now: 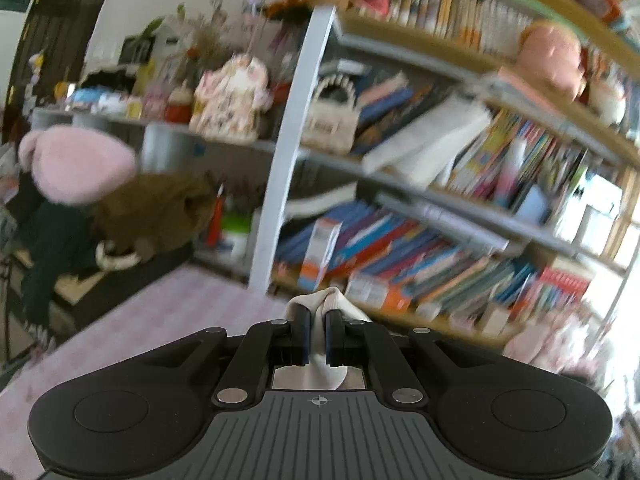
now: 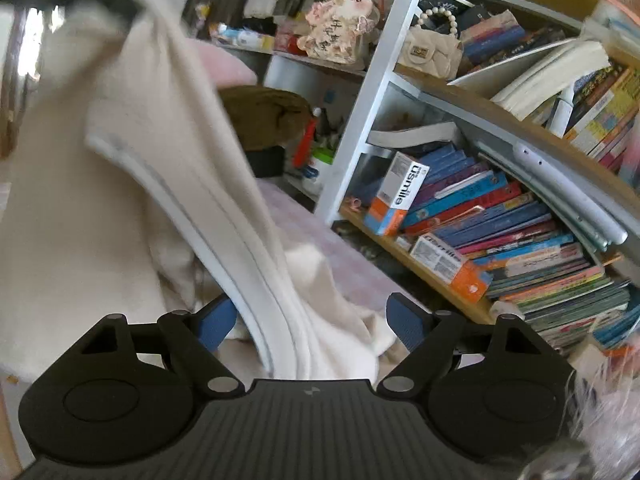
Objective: Fold clothes
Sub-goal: 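Lift the T-shirt high with both tools, shaking it open in the air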
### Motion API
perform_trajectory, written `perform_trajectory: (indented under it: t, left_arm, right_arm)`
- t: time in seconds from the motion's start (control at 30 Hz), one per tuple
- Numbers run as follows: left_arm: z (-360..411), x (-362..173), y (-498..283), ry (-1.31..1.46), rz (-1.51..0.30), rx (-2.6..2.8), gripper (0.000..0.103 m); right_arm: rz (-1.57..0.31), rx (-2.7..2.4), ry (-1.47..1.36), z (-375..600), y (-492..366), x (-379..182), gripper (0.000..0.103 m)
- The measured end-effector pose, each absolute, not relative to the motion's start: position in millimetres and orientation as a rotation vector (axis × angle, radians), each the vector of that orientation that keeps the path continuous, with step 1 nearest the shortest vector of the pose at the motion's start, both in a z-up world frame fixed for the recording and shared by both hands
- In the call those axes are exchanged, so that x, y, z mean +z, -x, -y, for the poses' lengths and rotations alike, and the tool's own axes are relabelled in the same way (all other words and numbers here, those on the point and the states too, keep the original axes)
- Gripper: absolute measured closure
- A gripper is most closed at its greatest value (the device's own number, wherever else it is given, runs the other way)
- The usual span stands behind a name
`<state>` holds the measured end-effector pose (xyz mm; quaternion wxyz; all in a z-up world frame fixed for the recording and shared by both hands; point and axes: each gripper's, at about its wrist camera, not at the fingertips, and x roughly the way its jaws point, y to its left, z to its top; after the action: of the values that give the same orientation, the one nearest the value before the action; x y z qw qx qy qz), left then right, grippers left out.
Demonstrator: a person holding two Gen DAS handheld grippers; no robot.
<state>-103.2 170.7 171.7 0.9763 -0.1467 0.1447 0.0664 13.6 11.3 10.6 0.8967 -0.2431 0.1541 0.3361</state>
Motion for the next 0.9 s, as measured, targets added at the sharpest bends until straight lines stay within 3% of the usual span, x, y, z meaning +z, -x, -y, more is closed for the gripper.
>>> perform_trajectory:
  t: [0.07, 0.1, 0.13, 0.17, 0.2, 0.4, 0.73, 0.9]
  left_arm:
    - [-175, 185, 110, 0.306, -0.238, 0.129, 0.098]
    - [-178, 191, 114, 0.31, -0.221, 0.125, 0.098]
    - [-182, 194, 114, 0.31, -0.217, 0.126, 0.098]
    - [-186, 197, 116, 0.312, -0.212, 0.128, 0.098]
    - [-191, 198, 118, 0.321, -0.201, 0.14, 0.098]
    - [-217, 209, 136, 0.409, -0.081, 0.148, 0.098]
    - [-201, 285, 194, 0.355, 0.515, -0.18, 0.097]
    - [-187, 324, 205, 0.3, 0.759, -0.287, 0.097]
  right_arm:
    - [-0.375, 0.626, 0.487, -16, -28, -1, 0.042]
    - [-0.406, 0.599, 0.434, -13, -37, -4, 0.045]
    - [-0.424, 0.58, 0.382, -9, -44, -3, 0.056]
    - [-0.415, 0.578, 0.33, -4, -48, 5, 0.079]
    - [-0.405, 0.577, 0.279, 1, -51, 12, 0.09]
    - [-0.111, 0.516, 0.192, 50, -27, 108, 0.095]
    - [0.669, 0.446, 0.128, 142, 121, 279, 0.095]
    - [0.87, 0.446, 0.079, 172, 153, 336, 0.095]
